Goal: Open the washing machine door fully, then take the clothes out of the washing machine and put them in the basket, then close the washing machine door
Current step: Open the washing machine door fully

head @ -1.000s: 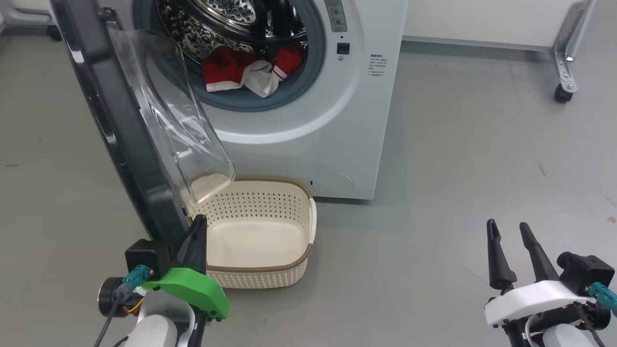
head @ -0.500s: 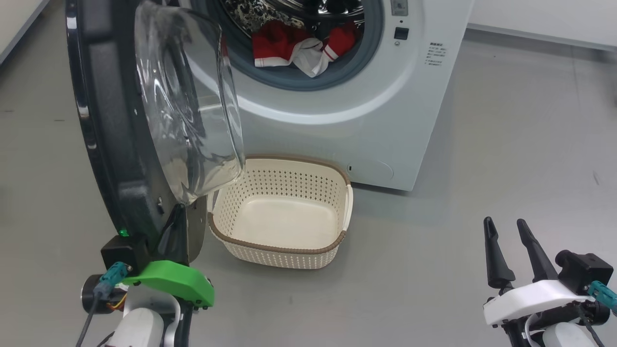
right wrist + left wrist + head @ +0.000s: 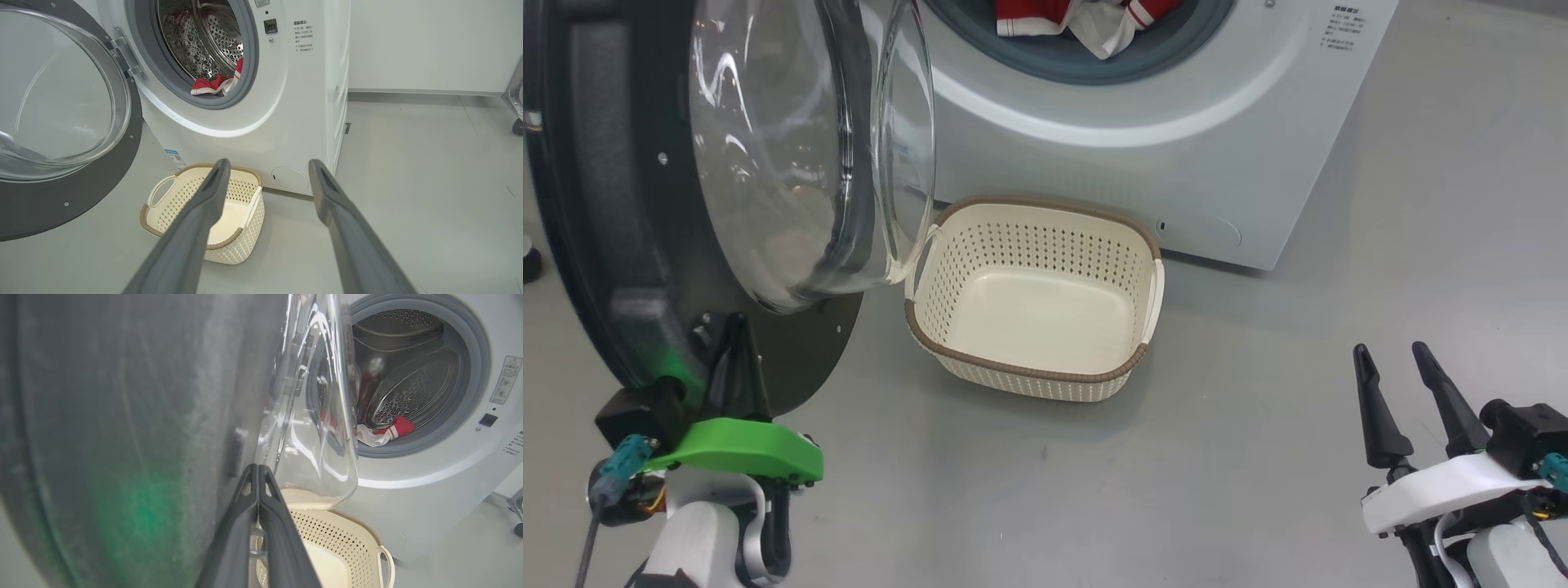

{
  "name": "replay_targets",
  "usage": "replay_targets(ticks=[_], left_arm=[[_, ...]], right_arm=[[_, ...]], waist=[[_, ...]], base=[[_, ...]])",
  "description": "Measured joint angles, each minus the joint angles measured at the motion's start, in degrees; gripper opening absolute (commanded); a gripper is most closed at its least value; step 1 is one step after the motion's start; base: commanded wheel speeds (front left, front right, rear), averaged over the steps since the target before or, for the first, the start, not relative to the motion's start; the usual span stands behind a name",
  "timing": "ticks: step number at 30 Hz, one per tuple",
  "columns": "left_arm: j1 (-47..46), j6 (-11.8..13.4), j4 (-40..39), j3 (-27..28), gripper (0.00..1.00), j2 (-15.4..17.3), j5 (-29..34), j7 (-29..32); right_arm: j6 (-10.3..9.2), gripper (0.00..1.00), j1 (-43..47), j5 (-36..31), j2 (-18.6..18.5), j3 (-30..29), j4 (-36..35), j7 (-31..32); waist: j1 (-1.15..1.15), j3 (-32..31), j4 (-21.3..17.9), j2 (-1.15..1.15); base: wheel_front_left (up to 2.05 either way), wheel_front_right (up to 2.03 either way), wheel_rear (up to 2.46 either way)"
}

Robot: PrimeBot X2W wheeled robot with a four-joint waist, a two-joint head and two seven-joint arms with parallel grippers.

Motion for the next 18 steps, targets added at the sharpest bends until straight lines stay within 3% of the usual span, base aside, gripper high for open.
replay_targets(ticks=[18], left_arm=[[-2.18, 0.26, -2.60, 13.14, 0.00, 2.87, -0.82, -1.43]], right_arm=[[0.54, 1.00, -1.70, -0.07, -3.74, -0.66, -3.50, 1.74]], waist=[[0.00, 8.98, 1.47, 0.00]], base=[[0.00, 0.00, 0.00]])
